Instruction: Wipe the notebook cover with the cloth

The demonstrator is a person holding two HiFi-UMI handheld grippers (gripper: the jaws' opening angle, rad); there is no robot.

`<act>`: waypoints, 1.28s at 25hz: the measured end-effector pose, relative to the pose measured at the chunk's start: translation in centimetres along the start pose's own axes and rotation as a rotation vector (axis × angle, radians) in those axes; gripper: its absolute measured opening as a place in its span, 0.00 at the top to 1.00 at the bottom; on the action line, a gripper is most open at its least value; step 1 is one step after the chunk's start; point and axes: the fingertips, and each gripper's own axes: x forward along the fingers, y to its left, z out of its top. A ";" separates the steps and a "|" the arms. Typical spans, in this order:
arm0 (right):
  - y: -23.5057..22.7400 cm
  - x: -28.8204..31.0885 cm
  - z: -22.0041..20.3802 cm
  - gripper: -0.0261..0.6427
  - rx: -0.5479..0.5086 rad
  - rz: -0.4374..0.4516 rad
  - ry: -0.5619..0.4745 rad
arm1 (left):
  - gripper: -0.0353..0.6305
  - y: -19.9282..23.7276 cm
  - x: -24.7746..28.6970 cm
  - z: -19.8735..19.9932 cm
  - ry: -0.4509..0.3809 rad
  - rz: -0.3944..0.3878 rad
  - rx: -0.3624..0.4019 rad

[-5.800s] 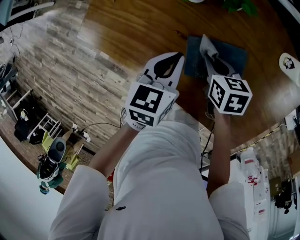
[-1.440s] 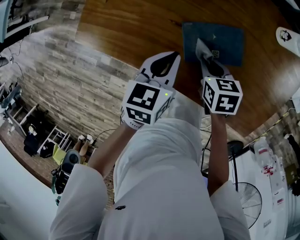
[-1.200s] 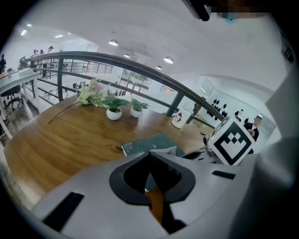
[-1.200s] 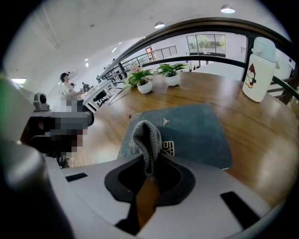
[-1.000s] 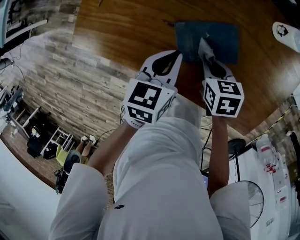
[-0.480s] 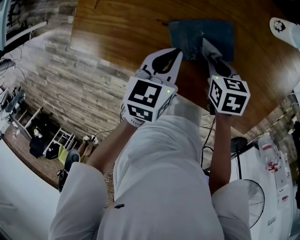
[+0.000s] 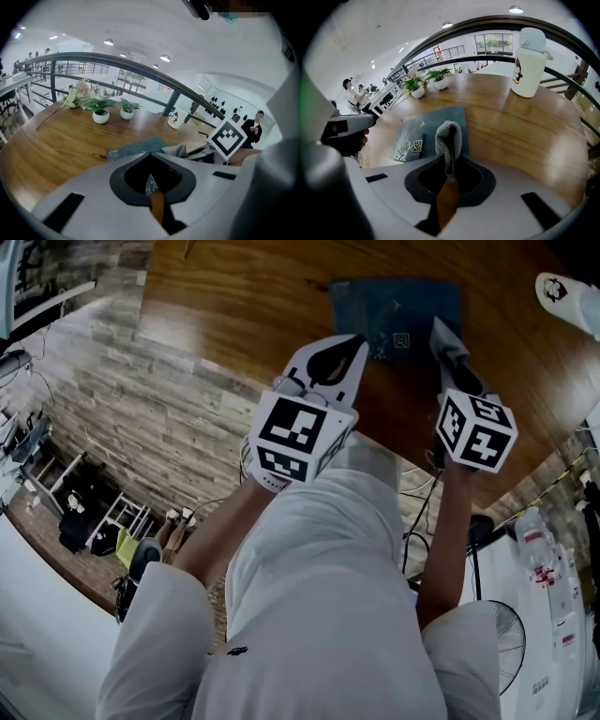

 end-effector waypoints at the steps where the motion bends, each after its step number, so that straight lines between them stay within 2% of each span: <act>1: -0.4 -0.2 0.1 0.90 0.003 -0.006 -0.001 | 0.92 -0.1 0.0 0.1 -0.001 0.000 0.000; 3: -1.1 -0.4 0.3 0.90 -0.014 -0.028 0.000 | 0.92 -0.3 0.1 0.4 -0.002 0.001 0.001; 11: -2.9 -0.9 2.6 0.90 -0.220 -0.181 -0.024 | 0.92 -0.9 0.4 0.7 -0.005 0.010 -0.002; 16: -2.0 -0.9 7.1 0.90 -0.330 -0.115 -0.127 | 0.92 -0.8 0.9 1.0 -0.012 0.008 -0.006; 21: -1.5 -0.1 10.9 0.90 -0.462 -0.069 -0.130 | 0.92 -0.4 1.2 1.0 -0.021 0.022 -0.030; 28: -1.8 2.3 13.8 0.90 -0.692 -0.021 -0.037 | 0.92 0.4 0.9 1.3 -0.035 0.043 -0.050; 32: -1.8 4.2 13.7 0.90 -0.758 0.033 0.030 | 0.92 0.9 0.7 1.2 -0.041 0.054 -0.058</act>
